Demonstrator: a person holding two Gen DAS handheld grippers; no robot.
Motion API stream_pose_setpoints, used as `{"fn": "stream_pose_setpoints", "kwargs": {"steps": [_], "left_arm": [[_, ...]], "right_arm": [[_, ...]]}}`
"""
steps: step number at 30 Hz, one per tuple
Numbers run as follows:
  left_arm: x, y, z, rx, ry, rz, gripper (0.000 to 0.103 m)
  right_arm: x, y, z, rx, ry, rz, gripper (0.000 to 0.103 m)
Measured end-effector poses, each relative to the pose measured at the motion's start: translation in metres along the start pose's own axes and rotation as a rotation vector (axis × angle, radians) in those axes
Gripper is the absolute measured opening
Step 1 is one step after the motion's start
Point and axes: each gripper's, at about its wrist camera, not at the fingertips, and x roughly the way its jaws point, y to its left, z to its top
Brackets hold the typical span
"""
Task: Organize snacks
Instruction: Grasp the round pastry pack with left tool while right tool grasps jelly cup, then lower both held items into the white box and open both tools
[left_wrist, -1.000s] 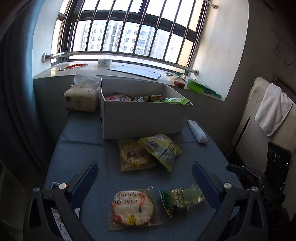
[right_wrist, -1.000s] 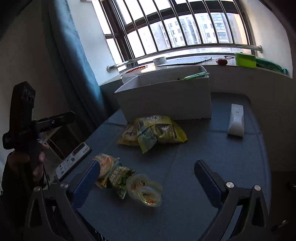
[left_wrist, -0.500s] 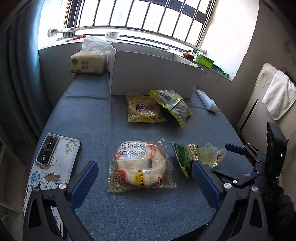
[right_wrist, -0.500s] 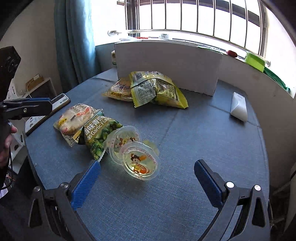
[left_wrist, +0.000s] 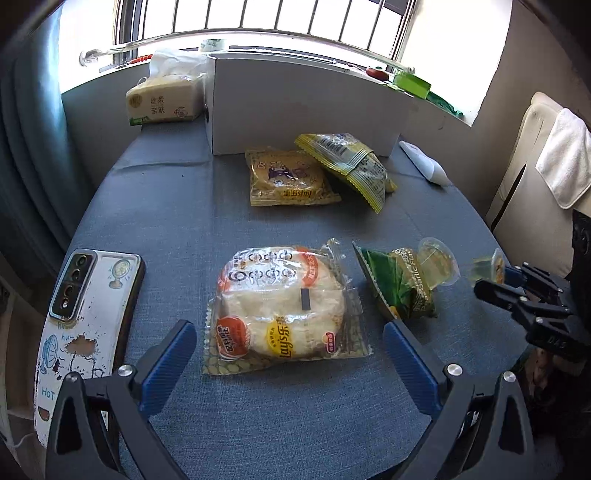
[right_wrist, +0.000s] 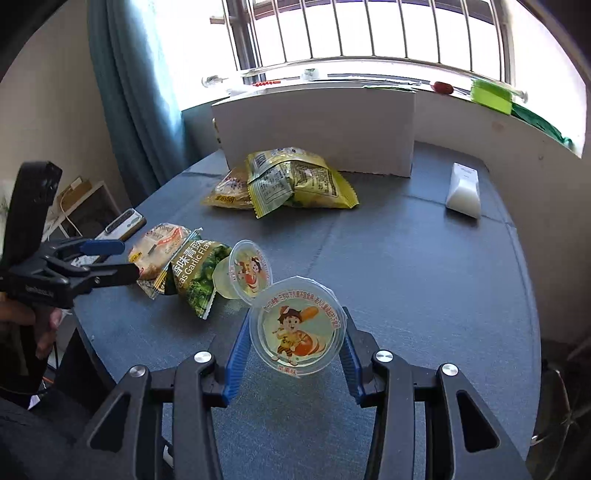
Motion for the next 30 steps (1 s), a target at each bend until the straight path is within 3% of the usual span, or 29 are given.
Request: {"fn": "stream_pose_setpoints", "kwargs": {"steps": [4,8,10,11,12,13,19,24,30], "left_arm": [[0.016,-0.005,0.005,0.027,0.034,0.033,0.103],[0.030,-0.017,0.008,0.126,0.037,0.124,0.103],[0.030,-0.019,0.008,0.151,0.018,0.103,0.100],[0.028,-0.018,0.008,0.153,0.000,0.102,0.095],[0.025,-0.017,0.009,0.149,-0.017,0.104,0.080],[0.023,-0.014,0.010,0.136,-0.019,0.101,0.077],[0.001,0.006,0.015,0.042,-0.102,0.044,0.077],[-0.036,0.010,0.052,0.036,-0.249,0.014,0.077],[-0.054,0.005,0.141,0.031,-0.383,-0.025,0.077]], "right_arm": [[-0.014,-0.008,-0.002,0.048,-0.025,0.015,0.049],[-0.019,-0.010,-0.002,0.060,-0.035,0.019,0.049],[-0.019,-0.009,-0.002,0.055,-0.033,0.020,0.049],[-0.018,-0.008,-0.002,0.054,-0.031,0.022,0.049],[-0.018,-0.008,-0.002,0.054,-0.030,0.026,0.049],[-0.018,-0.007,-0.003,0.052,-0.029,0.030,0.049],[-0.021,-0.010,0.002,0.084,-0.061,0.054,0.049],[-0.022,-0.020,0.034,0.144,-0.109,0.117,0.049],[-0.034,-0.032,0.119,0.149,-0.249,0.163,0.049]]}}
